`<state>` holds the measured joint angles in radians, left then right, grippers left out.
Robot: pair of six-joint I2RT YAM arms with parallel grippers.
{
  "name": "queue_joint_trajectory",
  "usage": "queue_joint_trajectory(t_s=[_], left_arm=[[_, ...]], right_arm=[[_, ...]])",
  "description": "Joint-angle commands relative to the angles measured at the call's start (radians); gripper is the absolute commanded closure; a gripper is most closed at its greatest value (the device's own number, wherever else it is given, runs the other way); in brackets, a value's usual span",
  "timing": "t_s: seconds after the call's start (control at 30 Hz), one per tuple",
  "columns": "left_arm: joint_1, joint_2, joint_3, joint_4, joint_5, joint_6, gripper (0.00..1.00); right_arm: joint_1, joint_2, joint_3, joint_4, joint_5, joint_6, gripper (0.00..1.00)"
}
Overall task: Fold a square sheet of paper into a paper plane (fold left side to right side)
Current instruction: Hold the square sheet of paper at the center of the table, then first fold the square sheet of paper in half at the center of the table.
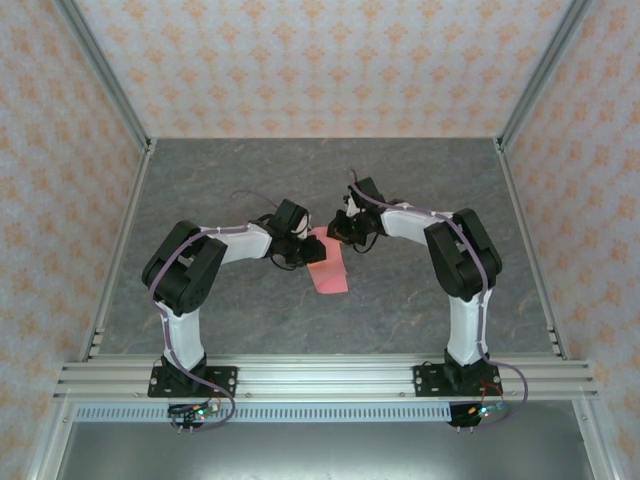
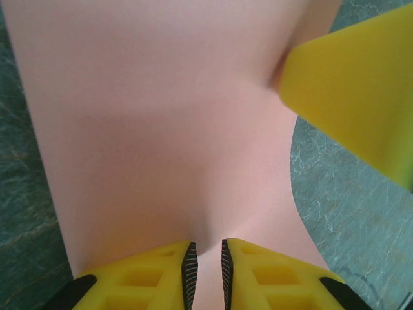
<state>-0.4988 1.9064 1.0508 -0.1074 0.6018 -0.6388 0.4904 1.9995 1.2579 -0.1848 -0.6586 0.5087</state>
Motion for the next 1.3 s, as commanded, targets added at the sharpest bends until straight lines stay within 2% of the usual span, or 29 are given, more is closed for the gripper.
queue_joint_trajectory(t_s=[0.0, 0.4, 0.73, 1.27], left_arm=[[-0.024, 0.028, -0.032, -0.071, -0.054, 0.004, 0.77], [-0.041, -0.052, -0.066, -0.079, -0.046, 0.077, 0.77], [-0.095, -0.131, -0.153, -0.032, -0.002, 0.127, 0.77], [-0.219, -0.157, -0.247, 0.056, -0.01, 0.03, 0.77]], right_arm=[[0.007, 0.024, 0.024, -0.011, 0.014, 0.0, 0.89], [0.017, 0.096, 0.076, -0.194, 0.122, -0.045, 0.89], [0.019, 0.104, 0.065, -0.215, 0.147, -0.038, 0.89], [0.021, 0.1, 0.06, -0.222, 0.157, -0.034, 0.89]])
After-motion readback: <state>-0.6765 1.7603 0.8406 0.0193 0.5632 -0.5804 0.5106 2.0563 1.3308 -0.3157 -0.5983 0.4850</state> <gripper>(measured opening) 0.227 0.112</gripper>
